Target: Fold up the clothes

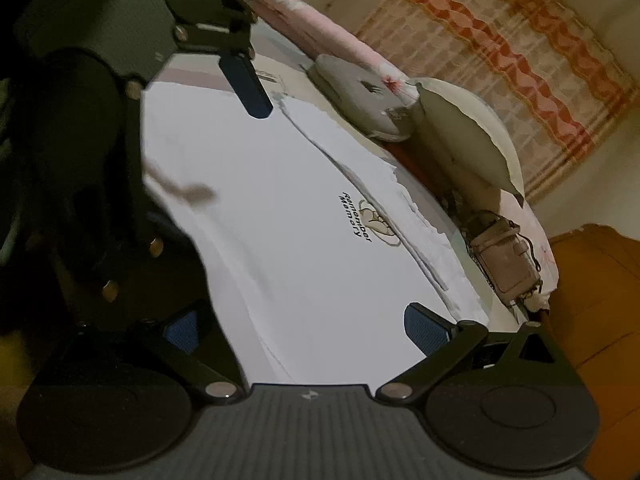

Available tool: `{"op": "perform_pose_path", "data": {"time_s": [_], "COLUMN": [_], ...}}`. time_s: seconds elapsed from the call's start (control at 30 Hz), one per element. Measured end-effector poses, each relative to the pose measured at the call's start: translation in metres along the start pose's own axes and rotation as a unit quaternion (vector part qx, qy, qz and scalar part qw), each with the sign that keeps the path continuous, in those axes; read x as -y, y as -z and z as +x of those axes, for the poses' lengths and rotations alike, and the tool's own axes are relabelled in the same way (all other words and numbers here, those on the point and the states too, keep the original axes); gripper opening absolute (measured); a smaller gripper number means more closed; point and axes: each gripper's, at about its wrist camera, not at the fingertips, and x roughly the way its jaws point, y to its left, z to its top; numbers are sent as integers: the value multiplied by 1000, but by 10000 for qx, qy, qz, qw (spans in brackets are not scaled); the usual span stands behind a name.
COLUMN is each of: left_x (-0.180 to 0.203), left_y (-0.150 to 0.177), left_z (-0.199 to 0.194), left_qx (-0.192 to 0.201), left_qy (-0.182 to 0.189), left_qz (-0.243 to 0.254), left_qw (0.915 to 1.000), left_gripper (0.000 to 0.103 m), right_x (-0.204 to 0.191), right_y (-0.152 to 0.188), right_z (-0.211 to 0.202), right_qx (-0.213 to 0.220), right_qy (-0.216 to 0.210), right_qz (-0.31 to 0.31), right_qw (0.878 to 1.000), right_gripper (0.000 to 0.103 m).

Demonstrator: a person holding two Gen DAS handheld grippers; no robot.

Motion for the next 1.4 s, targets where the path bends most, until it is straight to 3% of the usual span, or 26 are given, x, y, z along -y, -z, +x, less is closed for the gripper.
{"op": "perform_pose_path", "data": {"time_s": [0.23,0.53,0.9,1.2,1.4], "left_x": [15,23,-4,-14,-33], "left_y": [15,1,34,27,14], "left_z": [0,19,15,13,19], "left_qx": [-13,119,-468,-222,-138], "left_qy": [-115,-484,-1470,-1982,-2052], "left_qz": [608,686,1167,1447,1542], "left_qw": [9981,9964,9811,9692,9664], "left_gripper": [102,103,103,103,103], "right_x": [0,5,38,49,61], "right_y": [13,11,41,43,36], "right_z": [12,15,15,14,20], "right_qx": [-284,-134,-593,-348,-277], "right_qy": [726,751,1441,1925,2016], "right_qz": [-272,13,75,-141,-147], "right_qw": [9966,9971,9878,9806,9790], "right_gripper": [103,103,103,103,103]}}
